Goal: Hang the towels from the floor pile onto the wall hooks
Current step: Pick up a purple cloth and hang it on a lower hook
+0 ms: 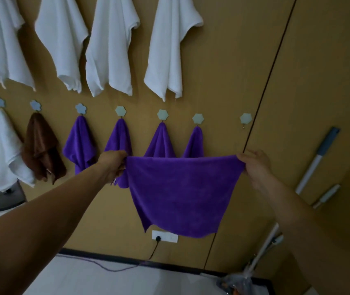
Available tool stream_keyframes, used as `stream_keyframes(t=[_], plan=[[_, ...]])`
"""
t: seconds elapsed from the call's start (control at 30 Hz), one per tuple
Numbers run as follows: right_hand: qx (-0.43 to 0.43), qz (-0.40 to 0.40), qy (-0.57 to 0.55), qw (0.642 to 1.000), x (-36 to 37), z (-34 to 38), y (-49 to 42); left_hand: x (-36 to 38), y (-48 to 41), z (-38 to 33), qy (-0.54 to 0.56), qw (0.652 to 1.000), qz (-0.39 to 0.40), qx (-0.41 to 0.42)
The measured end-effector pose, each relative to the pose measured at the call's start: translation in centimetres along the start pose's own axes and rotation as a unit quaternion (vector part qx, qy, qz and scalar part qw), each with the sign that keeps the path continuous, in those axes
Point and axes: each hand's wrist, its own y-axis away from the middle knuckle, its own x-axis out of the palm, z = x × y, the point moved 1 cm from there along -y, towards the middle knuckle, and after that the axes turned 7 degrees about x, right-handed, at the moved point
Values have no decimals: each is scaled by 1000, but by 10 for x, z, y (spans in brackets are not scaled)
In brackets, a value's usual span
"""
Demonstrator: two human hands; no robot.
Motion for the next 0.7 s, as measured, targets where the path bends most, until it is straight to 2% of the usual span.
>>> stream_keyframes(t=[0.17,0.33,0.43,0.5,0.6,0.7], plan=[[-11,-11,122,992,-10,-1,6,15,-10,1,54,998,36,1],[35,64,200,977,-21,-4,17,31,-10,5,55,996,73,-3],[60,110,224,967,-29,-3,26,39,-2,4,20,994,106,-4],[64,107,241,962,-34,-4,28,43,5,1,-6,987,160,-3],[34,63,249,966,-40,-7,25,52,12,-3,-104,961,253,48],[5,1,263,965,-46,-8,11,72,12,-1,-215,935,256,121]])
